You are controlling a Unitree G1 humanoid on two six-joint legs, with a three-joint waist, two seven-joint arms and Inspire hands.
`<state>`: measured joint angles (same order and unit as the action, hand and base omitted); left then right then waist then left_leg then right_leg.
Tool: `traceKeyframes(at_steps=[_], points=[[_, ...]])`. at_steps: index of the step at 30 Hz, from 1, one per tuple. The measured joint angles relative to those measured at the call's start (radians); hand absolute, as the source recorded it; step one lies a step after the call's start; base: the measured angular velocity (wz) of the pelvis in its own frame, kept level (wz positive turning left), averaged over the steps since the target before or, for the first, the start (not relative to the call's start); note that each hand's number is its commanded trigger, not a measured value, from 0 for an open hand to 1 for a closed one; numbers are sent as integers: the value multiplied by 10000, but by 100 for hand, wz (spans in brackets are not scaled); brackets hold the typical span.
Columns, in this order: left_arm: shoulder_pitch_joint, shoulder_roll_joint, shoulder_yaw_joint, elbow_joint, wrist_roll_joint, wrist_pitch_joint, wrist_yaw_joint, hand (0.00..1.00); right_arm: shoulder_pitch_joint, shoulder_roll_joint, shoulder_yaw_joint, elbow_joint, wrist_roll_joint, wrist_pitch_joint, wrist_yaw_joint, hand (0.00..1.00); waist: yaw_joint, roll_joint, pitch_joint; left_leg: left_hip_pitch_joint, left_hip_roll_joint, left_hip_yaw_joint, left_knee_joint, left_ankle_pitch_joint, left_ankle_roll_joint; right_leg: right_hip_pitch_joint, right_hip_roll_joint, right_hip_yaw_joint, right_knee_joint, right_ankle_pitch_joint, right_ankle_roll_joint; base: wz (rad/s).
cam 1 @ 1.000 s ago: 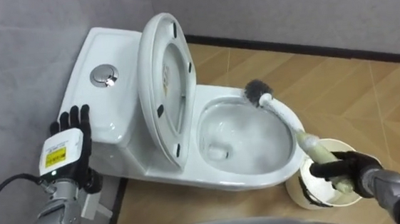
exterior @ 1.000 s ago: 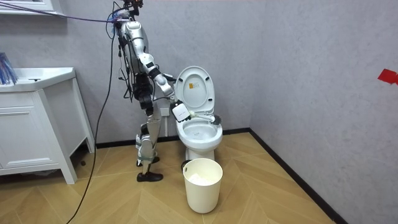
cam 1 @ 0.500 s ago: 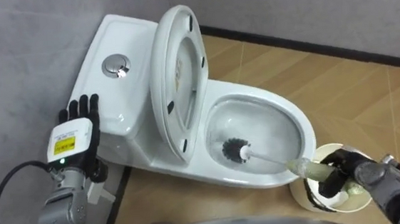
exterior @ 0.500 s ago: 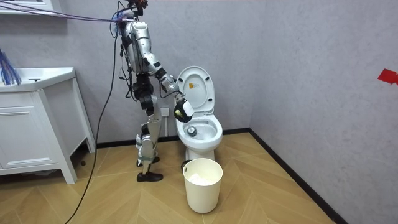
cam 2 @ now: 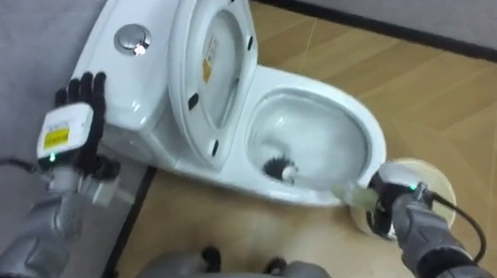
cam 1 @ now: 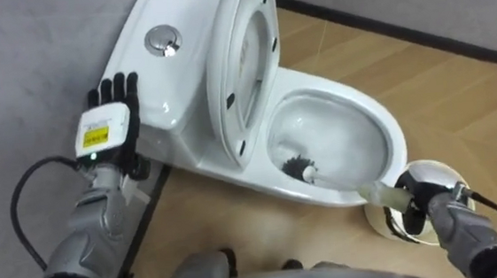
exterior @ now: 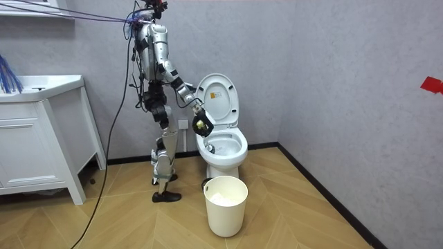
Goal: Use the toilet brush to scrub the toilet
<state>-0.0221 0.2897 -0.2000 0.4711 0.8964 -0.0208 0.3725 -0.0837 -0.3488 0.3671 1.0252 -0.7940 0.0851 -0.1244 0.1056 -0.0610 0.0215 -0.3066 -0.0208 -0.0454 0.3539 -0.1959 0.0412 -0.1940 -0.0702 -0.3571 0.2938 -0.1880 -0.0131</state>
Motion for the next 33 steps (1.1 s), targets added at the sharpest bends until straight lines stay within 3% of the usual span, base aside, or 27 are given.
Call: traceKeyframes(at_steps=[1, 4, 6, 9, 11, 12, 17, 21, 24, 28, 33], points=[[-374, -66, -100, 319, -3, -101, 316, 0, -301, -5, 89, 254, 73, -12, -144, 100, 112, -48, 138, -342, 18, -5, 228, 0, -1, -303, -23, -15, 214, -18, -47, 0], [-1246, -43, -287, 809, -340, -412, 1008, 0, -1453, -79, 426, 1013, 78, -76, -295, 100, 211, -18, 210, -1388, 26, -187, 723, 81, -45, -1276, -87, -141, 724, -24, -183, 9], [-1947, -38, -502, 970, -423, -560, 1320, 0, -2226, -203, 684, 1199, 72, -96, -387, 100, 451, -155, 333, -2096, 62, -265, 979, 200, -104, -1932, -130, -265, 905, 57, -321, 9], [-2572, -14, -820, 982, -448, -623, 1509, 0, -3092, -454, 975, 1310, 56, -121, -388, 100, 691, -252, 415, -2852, 47, -437, 1231, 342, -148, -2640, -161, -384, 1172, 100, -410, 11], [-3119, 156, -1254, 967, -839, -780, 1692, 0, -3934, -718, 1452, 1357, 86, -64, -397, 100, 990, -300, 522, -3350, 55, -435, 1296, 488, -170, -3148, -195, -439, 1314, 167, -505, 0], [-3217, 209, -1328, 959, -915, -821, 1729, 0, -4146, -748, 1543, 1366, 101, -25, -397, 100, 1014, -309, 530, -3441, 45, -439, 1292, 522, -174, -3248, -215, -458, 1353, 171, -511, 4], [-3964, 486, -1980, 895, -1505, -1084, 2391, 0, -5577, -983, 2410, 1554, 1556, 453, -264, 100, 1477, -689, 778, -3976, -80, -487, 923, 908, -239, -3998, -370, -506, 1547, 193, -619, 8], [-4018, 868, -2173, 584, -1599, -1165, 2891, 0, -6173, -1002, 2371, 1806, 3383, 672, -249, 100, 1441, -864, 853, -4255, -89, -579, 819, 1043, -285, -4312, -361, -493, 1559, 209, -647, 5], [-4032, 992, -2191, 598, -1605, -1153, 3288, 0, -6361, -1073, 2273, 1825, 4921, 799, -256, 100, 1358, -978, 889, -4335, -92, -512, 827, 1097, -283, -4492, -397, -396, 1674, 202, -666, -1], [-4038, 1254, -2148, 558, -1572, -1102, 3666, 0, -6611, -1159, 1661, 1824, 5632, 809, -260, 100, 1041, -1034, 901, -4671, -96, -436, 1083, 1110, -272, -4848, -451, -277, 1951, 161, -713, -2], [-4028, 1226, -1969, 599, -1579, -641, 3642, 0, -6837, -1174, 1320, 1822, 5622, 791, -254, 100, 599, -1101, 906, -4715, -231, -243, 1236, 1194, -164, -5081, -727, -147, 2419, 52, -673, -4]])
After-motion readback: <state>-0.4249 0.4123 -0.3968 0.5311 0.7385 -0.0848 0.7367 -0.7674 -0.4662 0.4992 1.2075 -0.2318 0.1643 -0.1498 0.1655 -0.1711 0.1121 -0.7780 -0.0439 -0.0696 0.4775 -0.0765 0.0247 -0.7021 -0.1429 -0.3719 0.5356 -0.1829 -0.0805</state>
